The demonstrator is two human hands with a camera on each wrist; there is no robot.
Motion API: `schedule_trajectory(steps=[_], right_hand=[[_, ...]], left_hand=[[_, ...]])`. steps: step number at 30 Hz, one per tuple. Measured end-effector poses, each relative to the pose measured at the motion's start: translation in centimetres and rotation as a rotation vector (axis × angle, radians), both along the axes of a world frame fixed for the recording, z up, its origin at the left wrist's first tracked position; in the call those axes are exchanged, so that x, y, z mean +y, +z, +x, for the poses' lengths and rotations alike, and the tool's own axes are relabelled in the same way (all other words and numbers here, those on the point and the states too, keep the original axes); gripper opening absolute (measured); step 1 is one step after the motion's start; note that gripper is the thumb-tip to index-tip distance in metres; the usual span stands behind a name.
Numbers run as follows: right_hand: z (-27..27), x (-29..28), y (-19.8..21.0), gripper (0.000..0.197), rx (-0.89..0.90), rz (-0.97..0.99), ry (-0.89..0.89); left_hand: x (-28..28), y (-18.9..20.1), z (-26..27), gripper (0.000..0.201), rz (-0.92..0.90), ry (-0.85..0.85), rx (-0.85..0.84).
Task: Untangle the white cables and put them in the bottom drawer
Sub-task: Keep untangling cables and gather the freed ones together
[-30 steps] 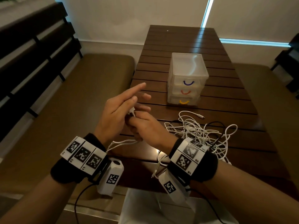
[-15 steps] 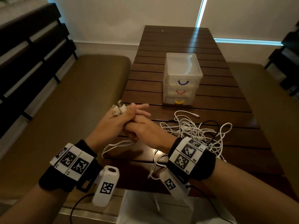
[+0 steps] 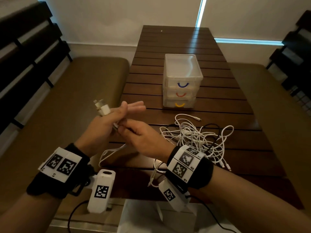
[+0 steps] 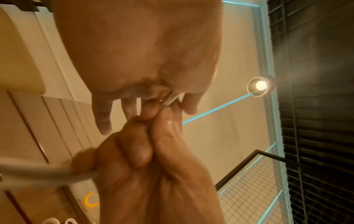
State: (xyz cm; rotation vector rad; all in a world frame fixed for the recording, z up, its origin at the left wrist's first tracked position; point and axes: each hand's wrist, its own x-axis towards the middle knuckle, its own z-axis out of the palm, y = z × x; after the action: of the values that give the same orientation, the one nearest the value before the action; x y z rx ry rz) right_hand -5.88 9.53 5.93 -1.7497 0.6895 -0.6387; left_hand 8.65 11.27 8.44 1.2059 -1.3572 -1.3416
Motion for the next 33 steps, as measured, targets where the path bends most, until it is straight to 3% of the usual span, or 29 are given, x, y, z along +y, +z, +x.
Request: schedule_trajectory(steps=[3,5,7,9,11,14,17,23,28,30,33], right_hand=[[-0.5,-0.2,0.2,0.020,0.130,-0.010,-0.025],[-1.5,-1.0,1.0,0.021,0.323,-0.157,-0.043],[-3.3,-2.5,2.2,0.022,0.496,-0.340,-0.148],[-6.1,-4.3,3.5,0.026,0.574,-0.336,-0.315],[-9.0,-5.7,4.3,0.025,0.773,-0.347,-0.385],[-11.7,-6.9,3.1,0.020,1.159,-0.354,-0.313],[-12.8,-6.4,0.2,0.018,1.312,-0.266,-0.252],[-13.5,-6.0,-1.8,0.026,1.289,-0.296,-0.177],[-14.1,-6.5,-1.0,0.029,1.201,-0.528,-0.388],[-14.2,-6.5,-0.9,0.026,1.042,-0.520,-0.497],[-13.9,-5.9,-0.3,0.021,0.628,-0.529,-0.674]], left_hand=[[-0.2,-0.3,-1.0,0.062,0.021,0.015,-0.023],[-0.2,-0.7,-1.8,0.062,0.019,0.069,0.037],[-0.3,-1.0,-2.4,0.059,-0.046,0.161,0.064],[-0.8,-1.3,-3.0,0.057,-0.107,0.231,0.028],[-1.3,-1.6,-3.9,0.057,-0.071,0.231,0.022],[-2.1,-2.1,-5.9,0.055,0.026,0.112,-0.014],[-2.9,-3.4,-7.9,0.054,0.055,0.060,-0.169],[-3.4,-5.5,-9.9,0.057,0.107,0.069,-0.197],[-3.3,-5.2,-10.5,0.058,0.100,0.046,-0.180],[-3.1,-4.9,-10.8,0.057,0.099,0.034,-0.144],[-2.9,-4.6,-11.1,0.057,0.057,0.047,-0.085]])
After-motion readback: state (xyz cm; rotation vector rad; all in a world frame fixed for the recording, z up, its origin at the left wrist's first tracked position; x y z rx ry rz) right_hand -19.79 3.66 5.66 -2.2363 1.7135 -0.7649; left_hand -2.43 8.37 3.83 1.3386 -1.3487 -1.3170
